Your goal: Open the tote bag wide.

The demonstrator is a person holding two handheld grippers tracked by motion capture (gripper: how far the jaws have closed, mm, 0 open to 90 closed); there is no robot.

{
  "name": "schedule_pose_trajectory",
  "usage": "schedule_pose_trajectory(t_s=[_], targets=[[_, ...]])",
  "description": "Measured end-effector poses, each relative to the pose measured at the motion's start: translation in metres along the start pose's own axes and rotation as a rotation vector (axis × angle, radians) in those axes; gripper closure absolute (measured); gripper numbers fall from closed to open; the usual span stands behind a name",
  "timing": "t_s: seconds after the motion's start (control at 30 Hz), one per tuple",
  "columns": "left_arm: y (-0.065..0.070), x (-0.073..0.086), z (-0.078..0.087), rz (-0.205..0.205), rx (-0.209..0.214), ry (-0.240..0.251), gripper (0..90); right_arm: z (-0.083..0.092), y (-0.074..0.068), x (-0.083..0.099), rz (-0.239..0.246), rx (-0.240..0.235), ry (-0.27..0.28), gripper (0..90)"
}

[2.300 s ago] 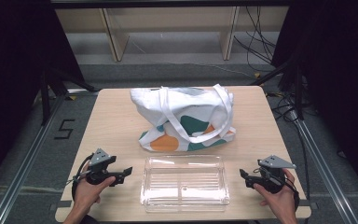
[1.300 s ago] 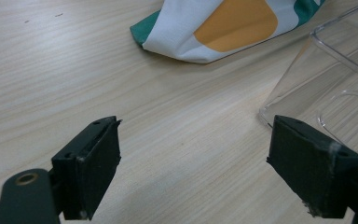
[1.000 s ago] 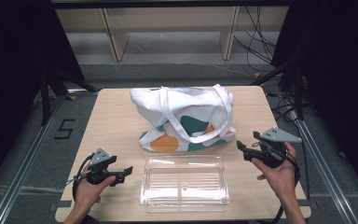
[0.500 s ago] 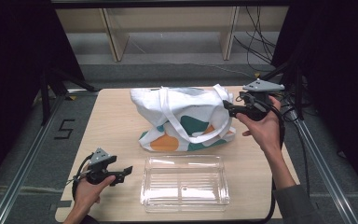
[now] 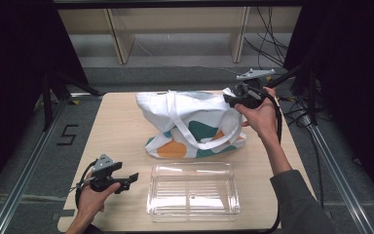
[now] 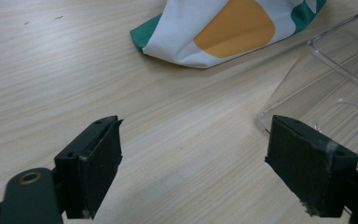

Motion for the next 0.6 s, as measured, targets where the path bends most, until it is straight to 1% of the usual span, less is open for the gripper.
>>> schedule_pose_trajectory(t_s=[0.03, 0.07, 0.1, 0.13, 0.17, 0.2, 0.23, 0.27, 0.3, 0.33, 0.37, 0.43, 0.47, 0.5, 0.53, 0.57, 0.6], targets=[[0.001, -0.002, -0.001, 0.015, -0.002, 0.016, 17.1, 0.0, 0.0, 0.0, 0.027, 0.002, -0.011, 69.5], [0.001, -0.002, -0.001, 0.015, -0.002, 0.016, 17.2, 0.002, 0.0, -0.001, 0.039, 0.009, -0.008, 74.1], [0.0, -0.004, 0.0, 0.0, 0.003, 0.014, 17.5, 0.004, 0.001, -0.002, 0.049, 0.0, 0.012, 78.2], [0.0, -0.006, 0.0, 0.001, 0.006, 0.022, 17.5, 0.004, 0.001, -0.002, 0.049, 0.0, 0.012, 78.2], [0.001, -0.008, 0.0, 0.011, 0.006, 0.026, 18.0, 0.007, -0.002, -0.001, 0.034, -0.012, 0.015, 81.3], [0.001, -0.012, 0.0, 0.014, 0.015, 0.037, 18.4, 0.01, -0.001, -0.002, 0.067, -0.013, 0.03, 83.1], [0.002, -0.016, 0.001, 0.015, 0.014, 0.043, 19.0, 0.014, -0.004, -0.002, 0.057, -0.023, 0.023, 84.2], [0.004, -0.021, 0.002, 0.009, 0.029, 0.055, 20.2, 0.018, -0.004, -0.003, 0.092, -0.043, 0.038, 84.7], [0.006, -0.027, 0.003, 0.004, 0.038, 0.067, 21.7, 0.024, -0.007, -0.003, 0.076, -0.046, 0.039, 85.0], [0.009, -0.035, 0.003, -0.001, 0.045, 0.081, 22.6, 0.028, -0.006, -0.005, 0.117, -0.052, 0.069, 85.4], [0.011, -0.043, 0.003, -0.01, 0.05, 0.096, 23.0, 0.035, -0.011, -0.005, 0.095, -0.053, 0.078, 85.8], [0.018, -0.061, 0.003, -0.019, 0.081, 0.112, 24.6, 0.045, -0.017, -0.005, 0.122, -0.077, 0.09, 85.9], [0.022, -0.07, 0.001, -0.022, 0.094, 0.124, 25.4, 0.055, -0.023, -0.005, 0.147, -0.086, 0.106, 85.9], [0.027, -0.08, -0.001, -0.04, 0.11, 0.131, 26.3, 0.058, -0.026, -0.005, 0.144, -0.082, 0.119, 86.0], [0.032, -0.091, -0.002, -0.057, 0.118, 0.145, 26.3, 0.058, -0.026, -0.005, 0.144, -0.082, 0.119, 86.0], [0.041, -0.112, -0.003, -0.085, 0.131, 0.171, 27.3, 0.065, -0.031, -0.005, 0.167, -0.09, 0.119, 86.1], [0.041, -0.112, -0.003, -0.085, 0.131, 0.171, 27.9, 0.065, -0.031, -0.005, 0.167, -0.09, 0.119, 86.1]])
Point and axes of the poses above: each handheld gripper's, and its own axes: z roughly backward along the jaws, x roughly out of its underside, y roughly to its right, the point moved 6 cm from there along -z, roughly forward along the jaws, and after that the axes turned 3 degrees about y, right-handed, at the moved point
